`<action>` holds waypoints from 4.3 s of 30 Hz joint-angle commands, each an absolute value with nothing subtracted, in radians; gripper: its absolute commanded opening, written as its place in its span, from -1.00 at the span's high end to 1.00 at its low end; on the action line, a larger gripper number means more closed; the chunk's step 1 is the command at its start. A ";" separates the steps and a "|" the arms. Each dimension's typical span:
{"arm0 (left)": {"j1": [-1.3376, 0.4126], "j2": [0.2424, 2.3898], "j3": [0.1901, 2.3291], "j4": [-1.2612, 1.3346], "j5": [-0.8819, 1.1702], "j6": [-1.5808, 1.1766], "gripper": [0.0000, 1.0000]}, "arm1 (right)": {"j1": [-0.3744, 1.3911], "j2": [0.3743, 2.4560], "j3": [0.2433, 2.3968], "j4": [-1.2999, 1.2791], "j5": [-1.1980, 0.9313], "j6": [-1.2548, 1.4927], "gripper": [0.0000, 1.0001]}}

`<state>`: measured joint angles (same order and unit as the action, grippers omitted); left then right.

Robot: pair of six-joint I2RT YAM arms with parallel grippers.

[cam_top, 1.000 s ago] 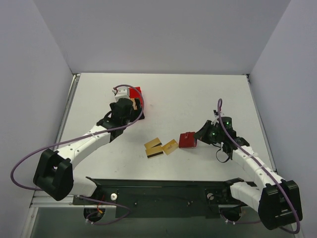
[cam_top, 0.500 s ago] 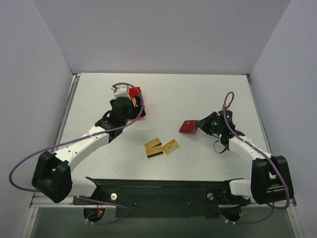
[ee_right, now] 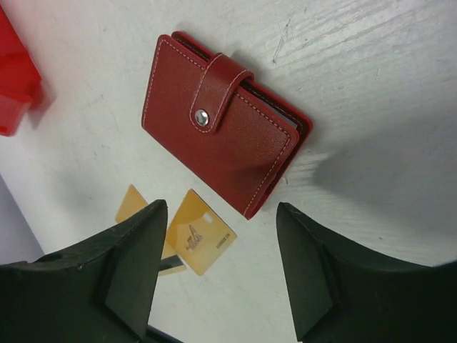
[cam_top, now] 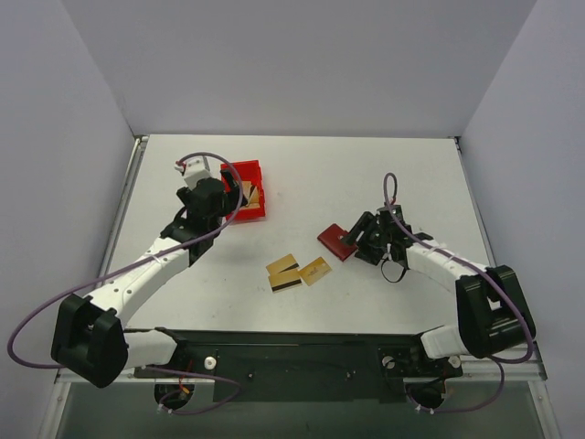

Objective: Put the credit cards into the card holder
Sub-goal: Move the card holder to the center of the board, then pick up the card holder from the center of the board.

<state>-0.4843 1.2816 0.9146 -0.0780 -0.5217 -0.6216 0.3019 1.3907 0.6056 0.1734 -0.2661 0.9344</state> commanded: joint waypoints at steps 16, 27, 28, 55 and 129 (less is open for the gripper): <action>-0.437 1.213 0.862 0.132 -0.229 -0.584 -0.77 | 0.241 1.680 0.977 -0.058 -0.336 0.385 -0.06; -0.431 1.204 0.845 0.175 -0.153 -0.555 -0.75 | 0.252 1.819 1.094 -0.127 -0.433 0.250 -0.33; -0.431 1.206 0.842 0.178 -0.152 -0.558 -0.75 | 0.256 1.828 1.097 -0.129 -0.436 0.255 -0.33; -0.431 1.210 0.834 0.204 -0.109 -0.554 -0.67 | 0.334 1.818 0.994 -0.176 -0.433 0.385 1.00; -0.528 1.301 0.773 0.641 0.319 -0.686 0.94 | 0.327 1.579 0.957 0.994 -1.081 1.230 0.45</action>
